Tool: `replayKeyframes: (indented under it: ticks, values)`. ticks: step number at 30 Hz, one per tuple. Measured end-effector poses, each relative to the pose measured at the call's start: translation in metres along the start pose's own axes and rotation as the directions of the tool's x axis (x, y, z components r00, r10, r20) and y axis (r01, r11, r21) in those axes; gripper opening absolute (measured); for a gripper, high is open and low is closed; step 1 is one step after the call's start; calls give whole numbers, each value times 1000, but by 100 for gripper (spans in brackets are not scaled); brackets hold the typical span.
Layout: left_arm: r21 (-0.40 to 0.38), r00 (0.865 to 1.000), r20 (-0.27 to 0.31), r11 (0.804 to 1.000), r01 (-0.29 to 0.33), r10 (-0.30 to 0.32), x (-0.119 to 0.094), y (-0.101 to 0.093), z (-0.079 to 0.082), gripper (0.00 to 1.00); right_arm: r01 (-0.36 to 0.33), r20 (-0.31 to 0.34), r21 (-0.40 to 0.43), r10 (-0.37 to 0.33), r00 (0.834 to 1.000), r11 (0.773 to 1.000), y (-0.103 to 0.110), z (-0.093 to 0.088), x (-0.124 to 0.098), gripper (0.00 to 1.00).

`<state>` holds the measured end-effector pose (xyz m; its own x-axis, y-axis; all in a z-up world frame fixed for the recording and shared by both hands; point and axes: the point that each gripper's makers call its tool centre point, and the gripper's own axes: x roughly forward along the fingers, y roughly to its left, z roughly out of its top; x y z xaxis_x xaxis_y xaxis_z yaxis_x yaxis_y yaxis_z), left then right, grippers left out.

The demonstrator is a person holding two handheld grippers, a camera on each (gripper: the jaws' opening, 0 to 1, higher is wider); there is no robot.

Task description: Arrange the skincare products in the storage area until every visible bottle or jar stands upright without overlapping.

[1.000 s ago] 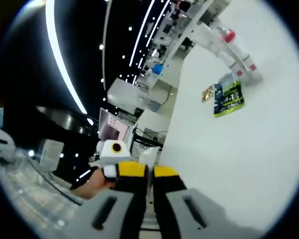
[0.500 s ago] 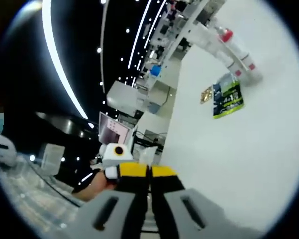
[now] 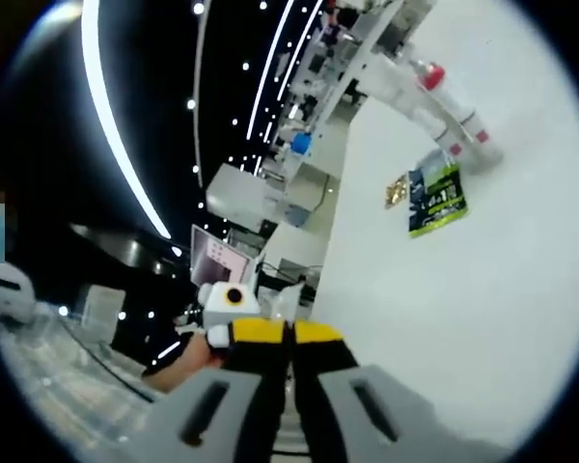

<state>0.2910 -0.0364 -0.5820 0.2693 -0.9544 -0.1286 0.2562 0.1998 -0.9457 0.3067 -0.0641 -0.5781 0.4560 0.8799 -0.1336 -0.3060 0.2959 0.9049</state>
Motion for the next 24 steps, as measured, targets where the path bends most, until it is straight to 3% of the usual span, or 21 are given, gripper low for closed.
replayKeyframes:
  ticks: [6,16,24]
  values:
    - [-16,1000,12,1000,13,-13,3,1,16,0,41,77,-43,-38,996,998,-3,18,-5,14]
    - [1,1000,9,1000,13,-13,2,10,53,0,93,123,-105,-80,989,990,-5,27,-24,23]
    - [34,999,16,998,-44,43,-7,29,88,0,143,125,-109,-129,984,984,-14,25,-41,26]
